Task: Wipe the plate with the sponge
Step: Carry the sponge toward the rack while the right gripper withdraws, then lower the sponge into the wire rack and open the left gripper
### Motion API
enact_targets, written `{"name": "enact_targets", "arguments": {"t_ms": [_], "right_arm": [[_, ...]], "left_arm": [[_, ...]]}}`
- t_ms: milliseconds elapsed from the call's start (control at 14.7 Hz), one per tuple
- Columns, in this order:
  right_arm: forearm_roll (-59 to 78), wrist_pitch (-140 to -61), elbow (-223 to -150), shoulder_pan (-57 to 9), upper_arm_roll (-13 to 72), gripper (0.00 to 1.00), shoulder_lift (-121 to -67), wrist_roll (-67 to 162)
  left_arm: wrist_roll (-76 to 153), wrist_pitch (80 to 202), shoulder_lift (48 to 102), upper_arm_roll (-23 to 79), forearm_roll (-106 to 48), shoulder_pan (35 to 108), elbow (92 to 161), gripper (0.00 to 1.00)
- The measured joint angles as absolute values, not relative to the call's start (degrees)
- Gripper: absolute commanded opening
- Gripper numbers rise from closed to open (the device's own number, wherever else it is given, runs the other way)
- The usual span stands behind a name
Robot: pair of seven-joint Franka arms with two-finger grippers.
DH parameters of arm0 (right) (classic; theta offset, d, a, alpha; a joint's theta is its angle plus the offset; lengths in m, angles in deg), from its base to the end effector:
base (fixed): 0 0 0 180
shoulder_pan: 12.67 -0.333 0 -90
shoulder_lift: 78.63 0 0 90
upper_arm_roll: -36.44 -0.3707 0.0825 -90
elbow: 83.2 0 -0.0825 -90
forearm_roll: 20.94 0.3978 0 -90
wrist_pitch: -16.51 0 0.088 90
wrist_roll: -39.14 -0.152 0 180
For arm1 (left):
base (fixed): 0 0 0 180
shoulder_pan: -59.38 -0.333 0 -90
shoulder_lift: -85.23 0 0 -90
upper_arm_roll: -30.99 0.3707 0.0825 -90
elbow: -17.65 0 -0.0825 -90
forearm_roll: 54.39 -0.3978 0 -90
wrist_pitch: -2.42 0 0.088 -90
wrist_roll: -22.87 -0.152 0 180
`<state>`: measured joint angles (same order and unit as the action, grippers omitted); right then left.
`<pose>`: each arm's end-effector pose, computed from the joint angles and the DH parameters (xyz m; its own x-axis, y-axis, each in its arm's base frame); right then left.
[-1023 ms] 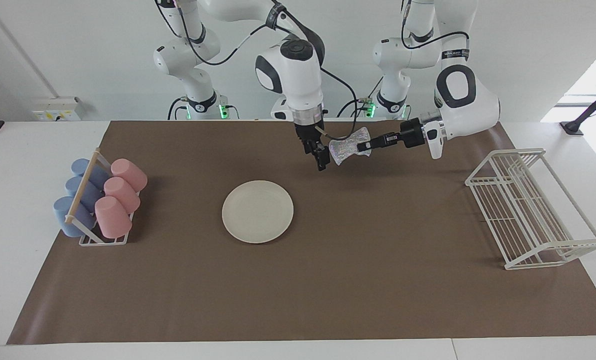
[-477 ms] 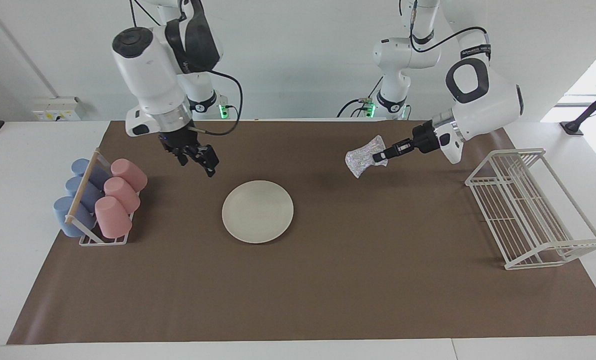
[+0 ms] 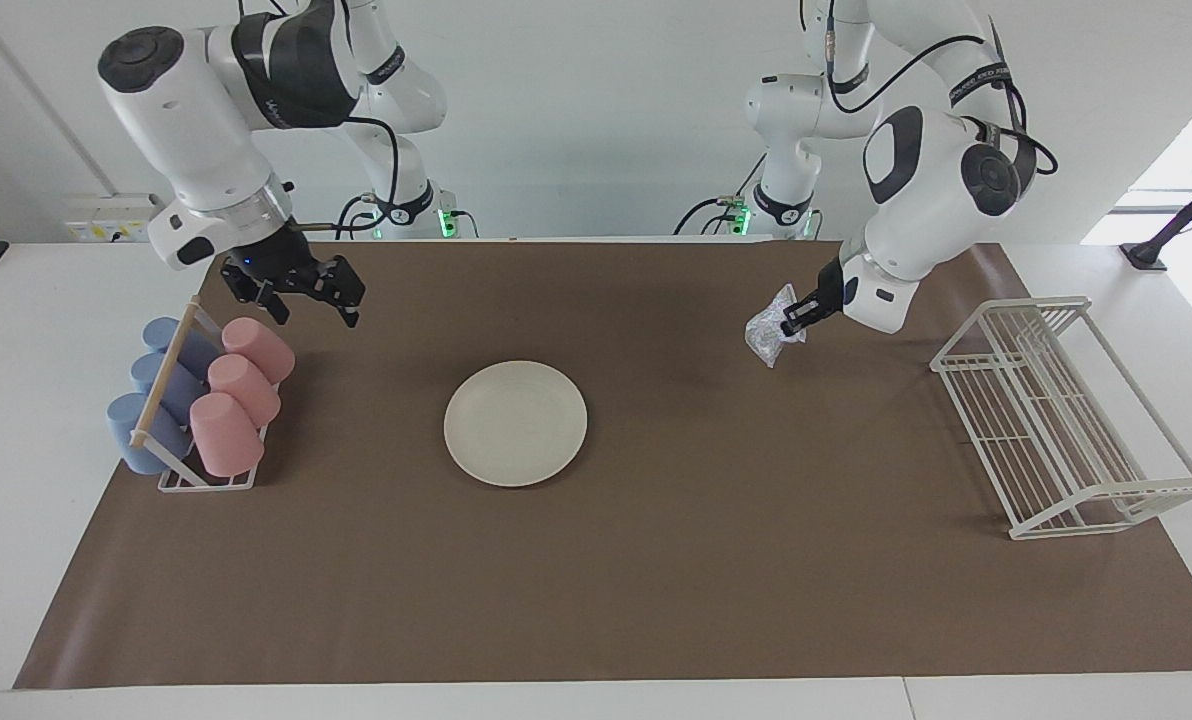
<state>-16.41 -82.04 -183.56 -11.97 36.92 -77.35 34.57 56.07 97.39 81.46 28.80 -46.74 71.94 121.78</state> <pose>0.5668 -0.0009 0.5718 0.9936 -0.1116 -0.0159 -0.1125 -0.9906 -0.0772 0.5394 -0.1614 0.4872 0.9073 0.3317 -0.2586 0.3396 -0.9405 -0.0148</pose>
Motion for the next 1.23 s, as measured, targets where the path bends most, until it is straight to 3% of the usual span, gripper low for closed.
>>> {"name": "enact_targets", "arguments": {"t_ms": [341,614,818,1227], "right_arm": [[-16.8,-70.7,-178.0,-10.9,36.8,1.0,-76.9,36.1],[-17.4,-70.0,-178.0,-12.2,37.5,1.0,-76.9,36.4],[-19.3,-70.0,-178.1,-15.7,41.6,1.0,-76.9,36.5],[-19.3,-71.4,-178.1,-16.1,42.9,1.0,-76.7,37.5]], "left_arm": [[56.0,86.3,79.8,28.7,-70.0,77.1,116.3,0.0],[49.4,82.6,79.6,28.4,-92.0,78.5,115.1,0.0],[45.6,84.3,79.1,28.7,-103.4,77.5,115.9,0.0],[43.7,95.8,76.8,29.0,-115.4,70.2,121.0,0.0]]}}
